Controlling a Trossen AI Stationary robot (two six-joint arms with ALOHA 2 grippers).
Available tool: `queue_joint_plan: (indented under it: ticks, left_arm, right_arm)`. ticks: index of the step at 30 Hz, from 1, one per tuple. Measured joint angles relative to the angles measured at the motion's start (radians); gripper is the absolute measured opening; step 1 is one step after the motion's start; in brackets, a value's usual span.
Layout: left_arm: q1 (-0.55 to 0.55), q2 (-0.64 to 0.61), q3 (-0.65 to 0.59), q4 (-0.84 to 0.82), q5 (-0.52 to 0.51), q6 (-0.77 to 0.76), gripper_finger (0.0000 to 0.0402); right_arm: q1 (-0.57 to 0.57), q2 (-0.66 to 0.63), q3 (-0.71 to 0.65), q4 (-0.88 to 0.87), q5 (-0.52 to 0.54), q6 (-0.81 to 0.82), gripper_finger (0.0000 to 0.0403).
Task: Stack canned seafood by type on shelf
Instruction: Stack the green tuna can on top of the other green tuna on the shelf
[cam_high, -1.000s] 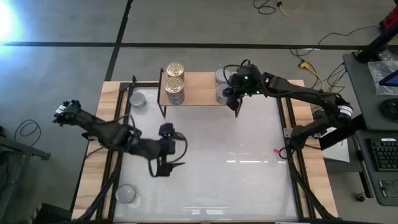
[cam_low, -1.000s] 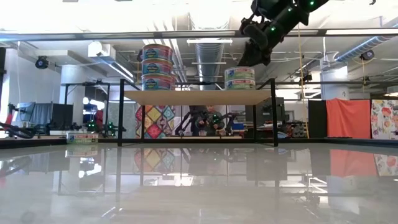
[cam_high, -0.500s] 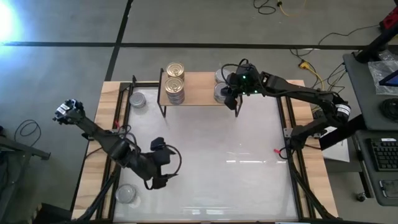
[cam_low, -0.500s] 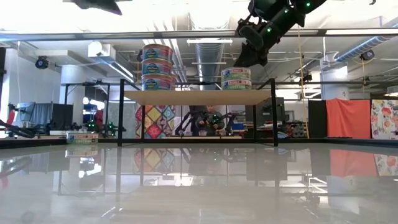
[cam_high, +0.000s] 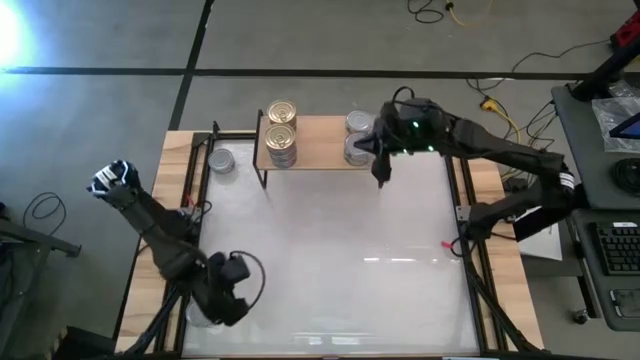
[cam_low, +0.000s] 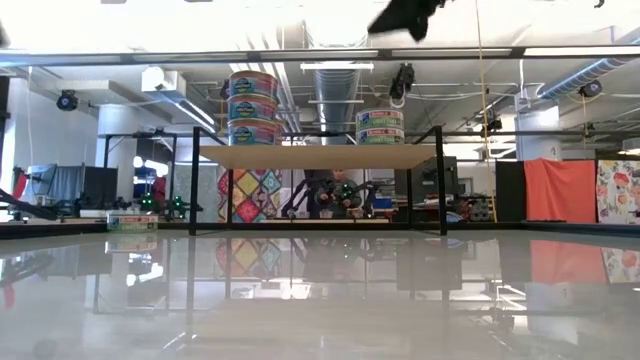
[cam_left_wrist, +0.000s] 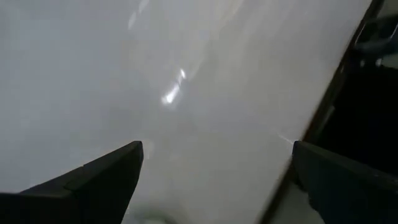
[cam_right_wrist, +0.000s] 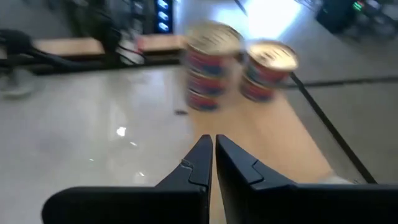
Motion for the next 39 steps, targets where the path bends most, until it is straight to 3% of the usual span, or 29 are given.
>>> queue_joint_plan:
  ticks: [4, 9, 15, 20, 26, 34, 39]
  left_arm:
    - [-0.083, 0.049, 0.008, -0.029, 0.078, -0.164, 0.0385]
    - [-0.142, 0.133, 0.006, -0.137, 0.277, -0.292, 0.0343]
    - [-0.153, 0.199, -0.001, -0.15, 0.391, -0.296, 0.0261]
    - [-0.155, 0.245, -0.003, -0.151, 0.487, -0.301, 0.0215]
    - [-0.155, 0.307, -0.003, -0.156, 0.529, -0.306, 0.0177]
    - [-0.147, 0.405, 0.007, -0.147, 0.67, -0.311, 0.0124]
    - [-0.109, 0.435, 0.071, -0.136, 0.58, -0.227, 0.0086]
  right_arm:
    - [0.123, -0.044, -0.001, 0.001, 0.014, 0.026, 0.0013]
    - [0.326, -0.068, -0.022, -0.001, 0.136, 0.046, 0.0013]
    - [0.531, -0.04, -0.03, -0.002, 0.263, 0.105, 0.0013]
    - [0.657, -0.007, -0.032, -0.004, 0.36, 0.165, 0.0013]
    - [0.761, 0.034, -0.032, -0.004, 0.408, 0.219, 0.0013]
    - [0.862, 0.088, -0.032, -0.026, 0.42, 0.269, 0.0013]
    - [0.9, 0.114, -0.035, -0.033, 0.419, 0.288, 0.0013]
